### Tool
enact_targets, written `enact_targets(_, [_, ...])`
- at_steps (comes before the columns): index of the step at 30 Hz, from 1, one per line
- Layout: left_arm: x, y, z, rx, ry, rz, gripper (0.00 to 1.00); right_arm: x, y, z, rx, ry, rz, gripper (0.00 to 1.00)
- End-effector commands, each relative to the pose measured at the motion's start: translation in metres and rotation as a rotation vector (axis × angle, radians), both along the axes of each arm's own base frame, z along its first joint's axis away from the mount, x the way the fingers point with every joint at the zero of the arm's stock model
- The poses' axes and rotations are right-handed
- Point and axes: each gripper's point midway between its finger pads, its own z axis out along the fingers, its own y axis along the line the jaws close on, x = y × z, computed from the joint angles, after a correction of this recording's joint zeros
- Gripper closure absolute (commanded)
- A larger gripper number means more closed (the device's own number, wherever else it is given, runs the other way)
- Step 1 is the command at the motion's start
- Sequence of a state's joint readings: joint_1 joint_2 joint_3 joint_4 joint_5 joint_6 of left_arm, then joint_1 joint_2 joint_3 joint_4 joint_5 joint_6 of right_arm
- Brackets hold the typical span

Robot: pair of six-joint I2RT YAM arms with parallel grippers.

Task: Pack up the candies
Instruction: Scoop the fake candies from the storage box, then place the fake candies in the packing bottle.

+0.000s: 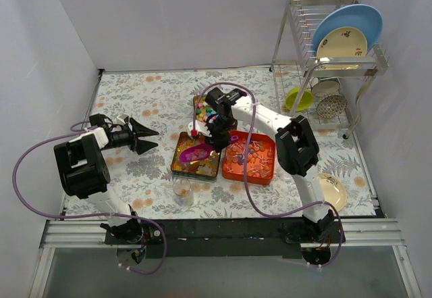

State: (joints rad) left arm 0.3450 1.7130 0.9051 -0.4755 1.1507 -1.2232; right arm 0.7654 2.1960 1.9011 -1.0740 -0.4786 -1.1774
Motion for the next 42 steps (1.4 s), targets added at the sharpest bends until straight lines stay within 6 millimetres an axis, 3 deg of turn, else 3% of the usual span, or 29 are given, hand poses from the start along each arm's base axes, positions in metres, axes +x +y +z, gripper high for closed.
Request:
enact_targets(1, [0.003, 0.002, 0.032, -0.062, -0.130, -0.024, 0.47, -0.004, 0.011, 0.066, 0.225, -0.020, -0.005, 0.99])
enact_targets(3, [0.002, 0.001, 0.034, -0.067, -0.141, -0.024, 0.46, 0.001, 0.017, 0.077, 0.300, -0.020, -0.041, 0.99])
enact_targets(9, [0.007, 0.009, 0.034, 0.015, -0.180, 0.004, 0.46, -0.002, 0.007, 0.110, 0.326, -0.090, -0.048, 0.99])
enact_targets(16, [0.009, 0.012, 0.041, 0.061, -0.215, 0.013, 0.47, -0.024, -0.010, 0.143, 0.267, -0.137, 0.009, 0.99])
enact_targets(24, [0.011, 0.021, 0.050, 0.185, -0.237, 0.043, 0.47, -0.069, -0.023, 0.135, 0.038, -0.234, 0.131, 0.99])
enact_targets(28, [0.003, 0.022, 0.052, 0.236, -0.255, 0.059, 0.47, -0.086, -0.017, 0.134, -0.037, -0.268, 0.153, 0.99])
enact_targets(42, [-0.011, 0.014, 0.067, 0.230, -0.308, 0.099, 0.47, -0.080, -0.019, 0.130, -0.269, -0.573, 0.189, 0.99])
